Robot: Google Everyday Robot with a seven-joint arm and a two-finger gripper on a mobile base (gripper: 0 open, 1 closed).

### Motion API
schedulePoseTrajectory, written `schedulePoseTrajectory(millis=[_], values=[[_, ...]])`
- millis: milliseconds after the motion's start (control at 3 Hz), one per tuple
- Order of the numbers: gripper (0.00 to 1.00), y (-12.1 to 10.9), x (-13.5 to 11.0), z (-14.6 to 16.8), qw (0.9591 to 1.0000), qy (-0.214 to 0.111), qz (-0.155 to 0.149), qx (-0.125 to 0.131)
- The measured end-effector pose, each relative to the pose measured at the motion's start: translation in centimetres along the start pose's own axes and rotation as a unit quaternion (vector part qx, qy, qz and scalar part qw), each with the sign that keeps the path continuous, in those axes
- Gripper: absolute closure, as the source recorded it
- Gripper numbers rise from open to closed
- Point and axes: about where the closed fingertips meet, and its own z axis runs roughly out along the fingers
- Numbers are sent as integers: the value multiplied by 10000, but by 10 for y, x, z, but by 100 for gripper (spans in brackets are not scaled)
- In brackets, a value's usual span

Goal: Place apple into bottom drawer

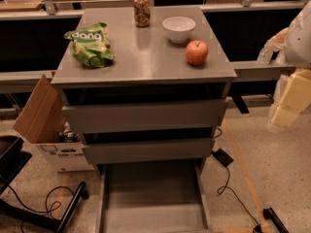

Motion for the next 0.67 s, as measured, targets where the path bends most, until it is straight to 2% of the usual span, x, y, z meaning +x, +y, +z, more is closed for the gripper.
schedulePoseTrajectory(millis=[333,667], values=[[0,0,0,0,10000,0,0,0],[0,-18,-7,8,9993,-319,31,190]])
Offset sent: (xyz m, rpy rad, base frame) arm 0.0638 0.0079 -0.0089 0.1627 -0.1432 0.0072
